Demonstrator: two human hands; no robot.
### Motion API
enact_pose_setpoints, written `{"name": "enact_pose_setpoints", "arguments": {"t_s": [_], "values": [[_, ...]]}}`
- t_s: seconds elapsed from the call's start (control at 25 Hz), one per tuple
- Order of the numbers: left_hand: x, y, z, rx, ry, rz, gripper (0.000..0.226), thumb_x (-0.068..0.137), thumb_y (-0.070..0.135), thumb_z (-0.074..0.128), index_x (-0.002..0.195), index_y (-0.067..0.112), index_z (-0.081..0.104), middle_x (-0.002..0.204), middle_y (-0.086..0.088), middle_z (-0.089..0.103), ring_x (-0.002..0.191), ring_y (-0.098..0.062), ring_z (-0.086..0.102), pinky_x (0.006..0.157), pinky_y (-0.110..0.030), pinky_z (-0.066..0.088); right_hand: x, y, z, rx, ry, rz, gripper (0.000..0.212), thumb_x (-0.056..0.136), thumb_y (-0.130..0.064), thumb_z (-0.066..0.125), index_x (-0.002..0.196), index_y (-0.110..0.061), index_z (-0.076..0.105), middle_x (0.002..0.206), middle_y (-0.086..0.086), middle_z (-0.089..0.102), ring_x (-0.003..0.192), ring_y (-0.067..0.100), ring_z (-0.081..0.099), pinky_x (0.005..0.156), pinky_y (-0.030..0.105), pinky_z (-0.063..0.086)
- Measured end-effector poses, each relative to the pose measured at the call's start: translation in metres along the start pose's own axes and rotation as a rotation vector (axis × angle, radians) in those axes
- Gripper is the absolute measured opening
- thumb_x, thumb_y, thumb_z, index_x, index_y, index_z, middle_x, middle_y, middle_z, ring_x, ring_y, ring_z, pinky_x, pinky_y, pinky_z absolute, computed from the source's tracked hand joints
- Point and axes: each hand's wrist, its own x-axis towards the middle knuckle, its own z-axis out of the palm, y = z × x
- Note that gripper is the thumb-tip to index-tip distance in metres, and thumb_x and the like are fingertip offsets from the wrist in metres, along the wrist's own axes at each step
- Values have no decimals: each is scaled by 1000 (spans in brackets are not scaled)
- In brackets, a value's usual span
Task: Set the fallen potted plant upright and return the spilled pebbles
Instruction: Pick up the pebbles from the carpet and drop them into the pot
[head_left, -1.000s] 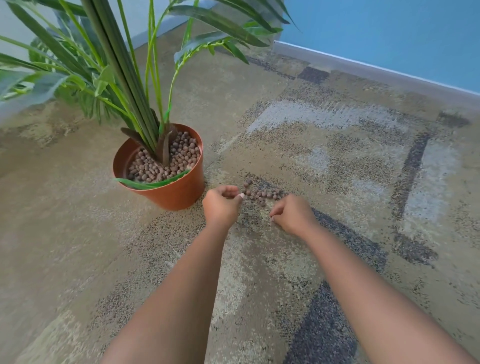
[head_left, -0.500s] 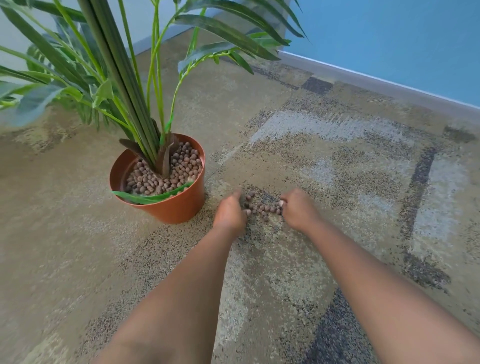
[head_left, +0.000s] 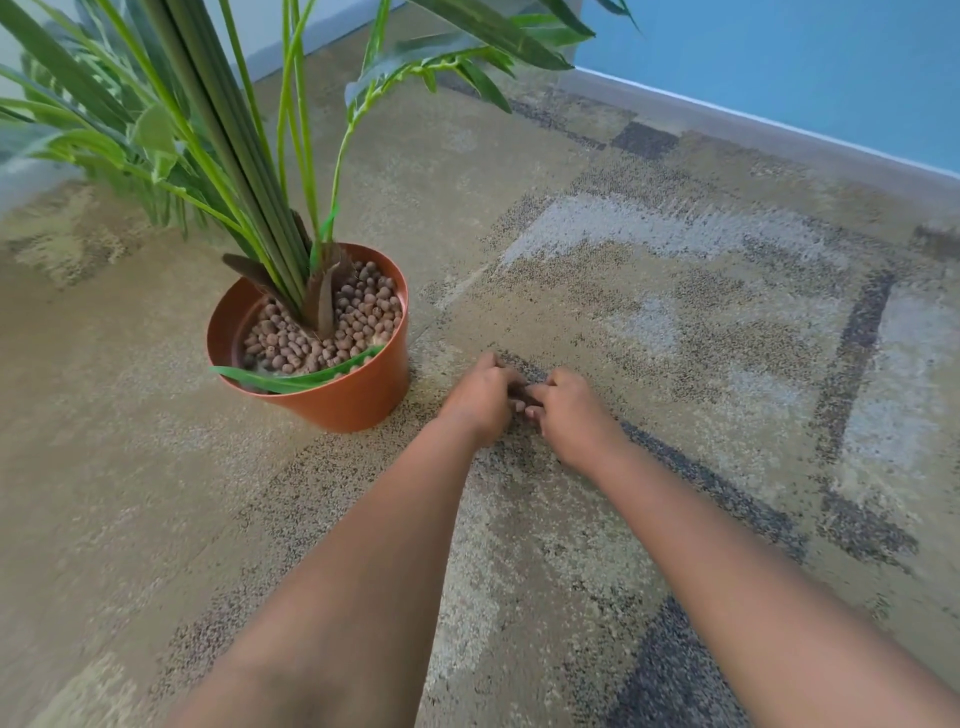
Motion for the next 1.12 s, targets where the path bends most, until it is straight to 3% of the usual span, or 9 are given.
{"name": "enact_pose_setpoints", "arguments": {"t_s": [0.12, 0.32, 0.44, 0.56, 0.64, 0.76, 1.0, 1.12], "values": [[-6, -2, 2, -48, 45, -17, 25, 83, 11, 75, 106, 11, 65, 114, -7, 62, 91, -21, 62, 83, -37, 55, -2, 0, 0, -13, 12, -11, 16, 93, -21, 61, 105, -11, 68, 97, 4, 51, 87, 19, 53, 80, 37, 56], [-18, -2, 9, -175, 194, -88, 15, 85, 7, 72, 99, 12, 70, 96, -6, 70, 81, -19, 61, 69, -24, 45, -6, -3, -3, 67, 31, 14, 16, 91, -21, 66, 106, -15, 67, 100, 2, 51, 91, 16, 52, 81, 27, 50], [-28, 1, 15, -500, 225, -236, 13, 85, 4, 71, 90, 13, 65, 85, 1, 67, 73, -11, 60, 58, -14, 46, -12, -6, -1, 199, 72, 82, 15, 87, -16, 70, 101, -19, 67, 101, -1, 53, 94, 16, 54, 84, 26, 49], [-37, 5, 17, -828, 234, -353, 10, 87, 1, 69, 92, 10, 65, 86, -3, 68, 77, -15, 66, 70, -27, 59, -16, -9, -1, 443, 76, 178, 19, 85, -12, 72, 101, -22, 70, 98, -4, 65, 89, 15, 64, 83, 36, 57], [-44, 11, 17, -1084, 203, -371, 11, 89, -3, 65, 91, 7, 68, 87, -7, 70, 77, -15, 69, 69, -25, 60, -18, -11, -3, 605, 71, 221, 21, 85, -12, 73, 101, -25, 71, 92, -7, 71, 84, 11, 68, 79, 38, 60], [-55, 16, 13, -1317, 203, -369, 14, 90, -5, 63, 88, 7, 71, 87, -10, 72, 79, -15, 71, 71, -22, 60, -21, -16, -7, 692, 101, 223, 27, 84, -12, 75, 108, -24, 73, 95, -8, 73, 88, 8, 69, 85, 37, 59], [-74, 22, -29, -1415, 378, -359, 13, 89, -6, 63, 98, -1, 72, 92, -15, 74, 86, -21, 72, 78, -26, 59, -20, -58, -37, 836, 165, 159, 25, 83, -14, 77, 106, -24, 75, 98, -2, 77, 78, 8, 71, 69, 28, 60], [-84, 25, -72, -1315, 547, -355, 15, 87, -2, 68, 98, 4, 75, 88, -8, 77, 81, -16, 75, 73, -25, 60, -10, -93, -64, 893, 152, 43, 26, 82, -13, 77, 107, -18, 75, 101, 0, 77, 89, 7, 72, 83, 29, 60]]}}
